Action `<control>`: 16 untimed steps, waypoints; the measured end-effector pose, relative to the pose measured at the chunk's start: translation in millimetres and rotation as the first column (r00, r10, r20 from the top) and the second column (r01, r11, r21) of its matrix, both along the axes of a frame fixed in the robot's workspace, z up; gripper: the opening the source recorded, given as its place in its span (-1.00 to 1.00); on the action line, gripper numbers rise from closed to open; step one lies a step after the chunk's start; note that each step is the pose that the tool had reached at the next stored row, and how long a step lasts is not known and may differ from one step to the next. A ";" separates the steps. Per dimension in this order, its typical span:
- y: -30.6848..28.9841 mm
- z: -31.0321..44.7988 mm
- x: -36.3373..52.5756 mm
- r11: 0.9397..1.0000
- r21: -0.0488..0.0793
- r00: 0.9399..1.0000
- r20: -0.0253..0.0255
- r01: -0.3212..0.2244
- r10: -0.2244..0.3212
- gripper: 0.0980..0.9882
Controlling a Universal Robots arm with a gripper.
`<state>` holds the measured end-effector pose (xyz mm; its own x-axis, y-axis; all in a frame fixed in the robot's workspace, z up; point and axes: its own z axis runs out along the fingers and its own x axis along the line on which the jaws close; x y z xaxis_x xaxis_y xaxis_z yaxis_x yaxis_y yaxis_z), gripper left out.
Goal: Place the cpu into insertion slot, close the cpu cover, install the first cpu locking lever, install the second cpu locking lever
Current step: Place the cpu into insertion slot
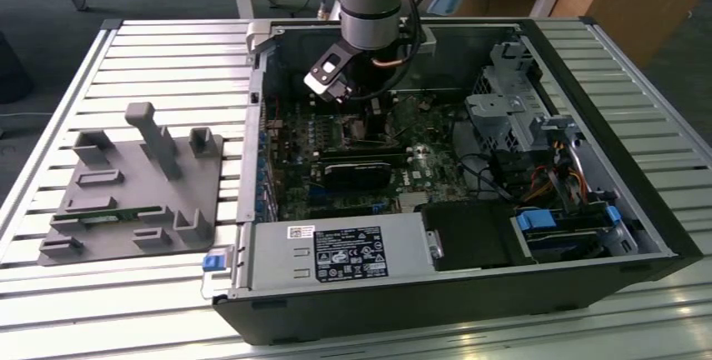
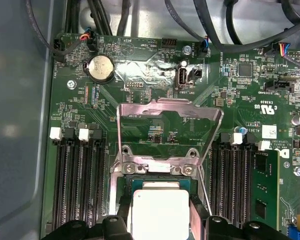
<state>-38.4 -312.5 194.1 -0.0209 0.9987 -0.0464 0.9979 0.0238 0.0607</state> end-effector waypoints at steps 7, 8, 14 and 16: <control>0.0 -0.1 0.0 1.000 0.000 1.000 0.000 0.000 0.000 0.00; 0.0 -0.2 0.0 1.000 0.000 1.000 0.000 0.000 0.000 0.00; 0.0 -0.3 0.0 1.000 0.000 1.000 0.000 0.000 0.000 0.16; 0.0 -0.3 0.0 1.000 0.000 1.000 0.000 0.000 0.000 0.16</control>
<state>-38.4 -312.4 193.8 -0.0210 0.9987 -0.0463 0.9979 0.0238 0.0608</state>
